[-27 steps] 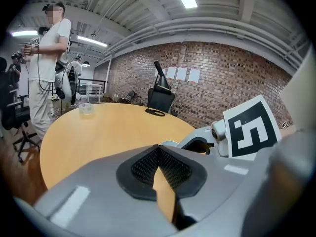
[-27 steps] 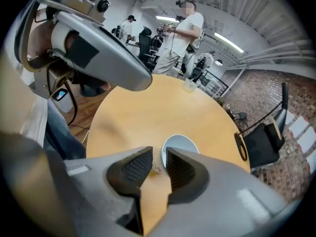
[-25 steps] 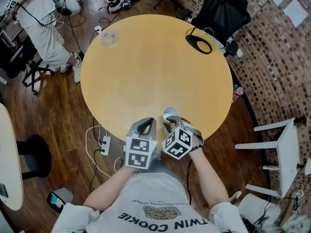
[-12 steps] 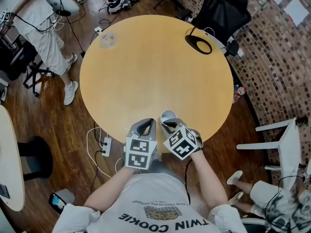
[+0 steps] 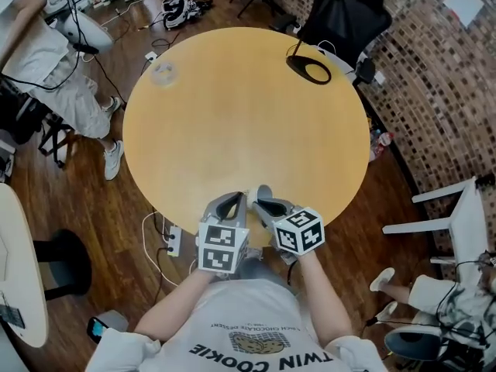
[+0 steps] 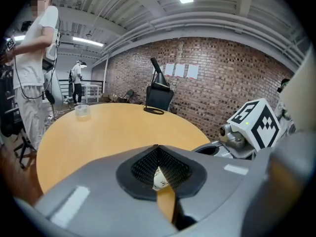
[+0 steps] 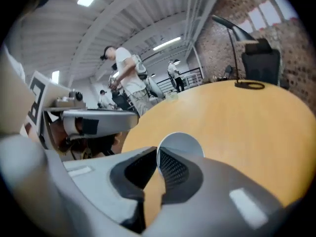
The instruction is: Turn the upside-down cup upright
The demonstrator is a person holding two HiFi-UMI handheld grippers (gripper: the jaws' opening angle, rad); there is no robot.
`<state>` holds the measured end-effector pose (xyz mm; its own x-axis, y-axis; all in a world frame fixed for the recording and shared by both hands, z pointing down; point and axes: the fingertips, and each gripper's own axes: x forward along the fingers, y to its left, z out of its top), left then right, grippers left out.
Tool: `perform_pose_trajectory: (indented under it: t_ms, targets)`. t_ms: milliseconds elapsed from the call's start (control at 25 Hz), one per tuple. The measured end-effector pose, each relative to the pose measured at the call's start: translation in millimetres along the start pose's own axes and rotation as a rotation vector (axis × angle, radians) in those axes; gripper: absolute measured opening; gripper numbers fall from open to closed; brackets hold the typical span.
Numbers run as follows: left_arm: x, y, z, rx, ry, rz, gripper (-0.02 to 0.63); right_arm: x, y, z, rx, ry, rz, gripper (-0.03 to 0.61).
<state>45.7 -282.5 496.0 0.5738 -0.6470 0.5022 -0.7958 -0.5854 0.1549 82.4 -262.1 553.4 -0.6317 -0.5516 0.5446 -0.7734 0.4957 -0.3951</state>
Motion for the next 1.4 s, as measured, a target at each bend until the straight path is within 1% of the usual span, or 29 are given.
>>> perform_pose_trajectory:
  t_ms: [120, 240, 320, 400, 480, 600, 760, 880, 960, 1040, 1120, 1280, 1400]
  targets:
    - [0.4, 1.5, -0.5, 0.005, 0.004, 0.003, 0.006, -2.1, -8.7, -0.1, 0.224, -0.091, 0.062, 0.020]
    - [2.2, 3.4, -4.9, 0.005, 0.010, 0.011, 0.006, -3.4, -21.0, -6.5, 0.418, -0.165, 0.123, 0.020]
    - [3.7, 3.5, -6.7, 0.006, 0.011, 0.013, 0.006, -3.5, -30.5, -12.8, 0.512, -0.202, 0.151, 0.020]
    - [3.7, 3.5, -3.8, 0.010, 0.008, 0.015, 0.006, -5.1, -35.9, -14.2, 0.559, -0.227, 0.162, 0.020]
    - [3.3, 2.4, 0.2, 0.014, 0.009, 0.016, 0.006, -7.7, -35.2, -11.9, 0.555, -0.232, 0.170, 0.021]
    - [2.6, 1.4, -0.2, 0.009, 0.014, 0.013, 0.006, -5.8, -31.2, -14.5, 0.526, -0.211, 0.170, 0.023]
    - [2.5, 3.8, -2.2, 0.007, 0.010, 0.019, 0.006, 0.1, -30.8, -21.3, 0.540, -0.194, 0.177, 0.025]
    - [1.5, 5.4, -1.4, 0.002, 0.008, 0.029, 0.006, -1.8, -32.9, -21.2, 0.539, -0.193, 0.158, 0.028]
    - [1.3, 6.8, -2.3, -0.002, 0.010, 0.033, 0.006, -2.9, -33.3, -19.3, 0.512, -0.195, 0.138, 0.031]
    - [2.0, 7.1, -3.3, -0.006, 0.012, 0.032, 0.006, -3.0, -32.0, -17.7, 0.463, -0.187, 0.125, 0.037]
    - [3.0, 5.8, -3.1, -0.010, 0.013, 0.030, 0.006, -2.3, -31.8, -16.8, 0.428, -0.173, 0.112, 0.052]
    - [2.6, 3.1, -1.0, -0.008, 0.012, 0.024, 0.006, -1.7, -31.8, -16.0, 0.412, -0.157, 0.098, 0.077]
    - [0.3, 5.4, -0.4, -0.011, 0.009, 0.027, 0.006, -3.2, -30.6, -15.9, 0.415, -0.157, 0.094, 0.081]
